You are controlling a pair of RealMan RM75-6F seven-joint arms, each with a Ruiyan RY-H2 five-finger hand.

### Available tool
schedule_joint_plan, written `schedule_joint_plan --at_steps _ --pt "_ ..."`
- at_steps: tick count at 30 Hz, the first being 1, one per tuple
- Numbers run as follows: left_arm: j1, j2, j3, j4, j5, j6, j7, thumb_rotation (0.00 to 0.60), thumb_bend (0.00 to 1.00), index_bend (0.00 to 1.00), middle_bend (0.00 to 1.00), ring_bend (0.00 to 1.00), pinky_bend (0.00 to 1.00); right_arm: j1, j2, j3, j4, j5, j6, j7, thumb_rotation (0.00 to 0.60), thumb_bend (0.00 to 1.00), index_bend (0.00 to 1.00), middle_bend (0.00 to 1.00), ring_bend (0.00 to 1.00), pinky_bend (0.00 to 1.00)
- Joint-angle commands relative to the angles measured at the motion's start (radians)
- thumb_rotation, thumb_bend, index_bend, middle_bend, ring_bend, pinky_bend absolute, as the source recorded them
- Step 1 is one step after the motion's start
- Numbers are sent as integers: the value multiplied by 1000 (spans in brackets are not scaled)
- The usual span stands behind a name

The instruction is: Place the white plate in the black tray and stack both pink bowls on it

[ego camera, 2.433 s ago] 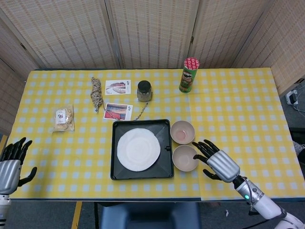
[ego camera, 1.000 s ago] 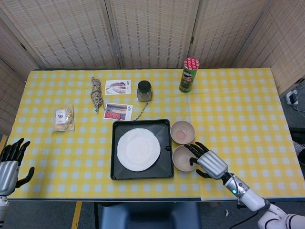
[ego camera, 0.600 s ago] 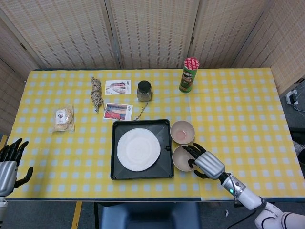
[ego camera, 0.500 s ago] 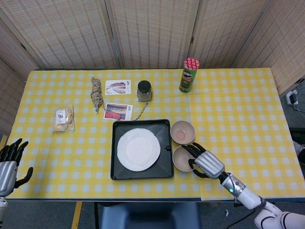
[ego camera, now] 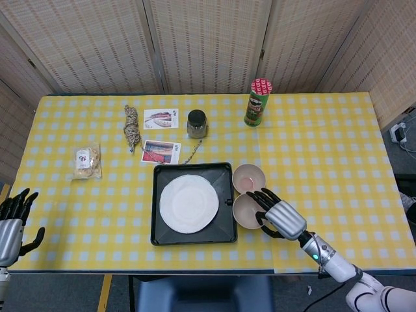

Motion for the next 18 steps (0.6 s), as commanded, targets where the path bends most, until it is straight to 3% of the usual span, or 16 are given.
schedule_joint_plan --at_steps 1,11,18 --pt "0 0 1 0 2 0 -3 600 464 0 0 0 0 5 12 11 -22 -8 12 -19 600 471 651 6 0 0" --pt "2 2 3 -5 10 5 -6 600 465 0 0 0 0 129 -3 101 -129 16 -114 -106 600 471 652 6 0 0" --pt "11 17 0 -5 8 16 -36 600 464 0 0 0 0 230 -92 175 -121 85 -243 -174 600 471 651 6 0 0"
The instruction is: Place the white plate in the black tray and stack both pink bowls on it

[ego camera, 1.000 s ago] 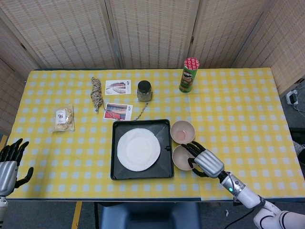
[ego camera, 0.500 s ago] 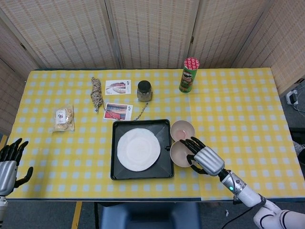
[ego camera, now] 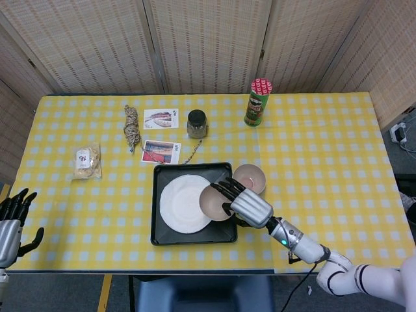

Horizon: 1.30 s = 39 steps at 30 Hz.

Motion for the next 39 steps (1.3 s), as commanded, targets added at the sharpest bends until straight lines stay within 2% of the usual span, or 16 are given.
schedule_joint_plan --at_steps 1,10,25,29,32,34,37,39 --pt "3 8 -1 1 -4 1 -15 600 465 0 0 0 0 51 -59 43 16 44 -64 -40 600 471 651 6 0 0" --pt "3 21 3 30 27 4 -93 600 464 0 0 0 0 142 -181 101 112 133 -165 -101 600 472 651 6 0 0" --pt "20 49 -18 36 -24 12 -144 600 464 0 0 0 0 187 -274 94 196 203 -211 -157 600 471 630 1 0 0" --pt "22 49 -20 34 -20 19 -146 600 464 0 0 0 0 192 -264 95 180 232 -236 -159 600 471 515 0 0 0" --pt "23 45 -19 40 -9 24 -152 600 464 0 0 0 0 187 -255 90 169 245 -231 -197 600 472 351 0 0 0" --pt "23 44 -21 42 -10 25 -151 600 464 0 0 0 0 179 -245 91 150 262 -226 -210 600 471 201 0 0 0" --pt "28 43 -24 42 -12 36 -150 600 463 0 0 0 0 167 -221 93 113 271 -207 -204 600 471 105 0 0 0" --pt "30 43 -24 41 -11 41 -145 600 464 0 0 0 0 156 -198 90 86 263 -182 -203 600 471 90 0 0 0"
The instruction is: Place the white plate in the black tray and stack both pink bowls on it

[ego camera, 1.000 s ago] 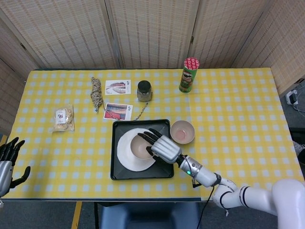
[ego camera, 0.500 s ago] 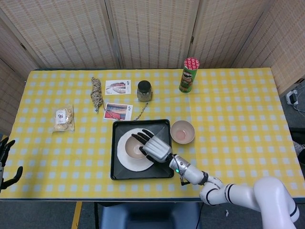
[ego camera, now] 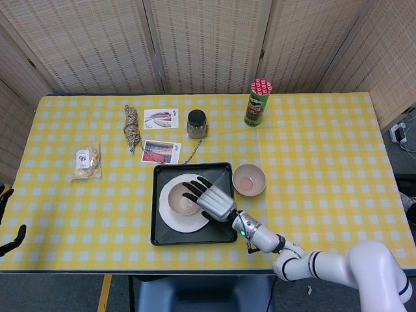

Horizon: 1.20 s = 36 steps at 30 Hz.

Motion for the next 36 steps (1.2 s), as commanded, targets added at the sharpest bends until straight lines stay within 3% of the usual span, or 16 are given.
schedule_joint_plan --at_steps 1,11,19,26,36 --pt "3 -1 0 -2 1 4 5 600 464 0 0 0 0 -20 37 -4 -42 -7 39 -1 600 471 90 0 0 0" --pt "2 -5 4 -13 4 -2 35 600 463 0 0 0 0 -135 203 -69 -170 -2 152 -38 600 472 99 0 0 0" --pt "-5 -23 6 -13 17 -4 56 600 464 0 0 0 0 -211 282 -95 -129 -3 221 37 600 471 318 0 0 0" --pt "-14 -33 11 -16 24 -19 79 600 464 0 0 0 0 -245 290 -116 -64 -26 244 94 600 472 399 0 0 0" --pt "-19 -35 10 -15 12 -31 96 600 463 0 0 0 0 -274 214 -123 98 -31 255 100 600 472 430 0 0 0"
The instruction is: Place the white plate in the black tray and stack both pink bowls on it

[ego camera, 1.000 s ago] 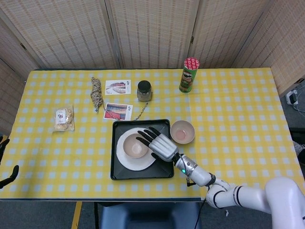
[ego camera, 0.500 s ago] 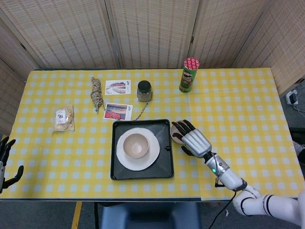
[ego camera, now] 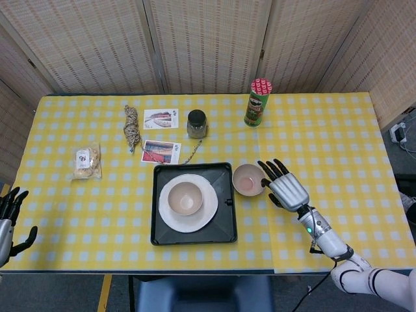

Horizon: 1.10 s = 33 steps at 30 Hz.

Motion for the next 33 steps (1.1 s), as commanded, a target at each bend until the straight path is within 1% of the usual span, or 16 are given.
schedule_joint_plan --at_steps 1,8,20,27,33 --pt "-2 -1 1 0 -2 -5 3 600 463 0 0 0 0 -6 -27 -3 42 -1 -12 26 600 472 430 0 0 0" --pt "-7 -3 -2 3 -12 -14 6 600 463 0 0 0 0 4 -60 -2 100 -15 -36 80 600 472 438 0 0 0" --pt "-1 -3 -2 5 -8 0 7 600 464 0 0 0 0 22 -130 -2 200 -53 -38 110 600 471 475 0 0 0" --pt "0 2 -1 4 -6 -1 -3 600 463 0 0 0 0 24 -198 12 285 -70 4 156 600 472 582 3 0 0" --pt "1 3 -1 3 -7 -1 -8 600 464 0 0 0 0 31 -242 27 343 -93 62 193 600 472 668 64 0 0"
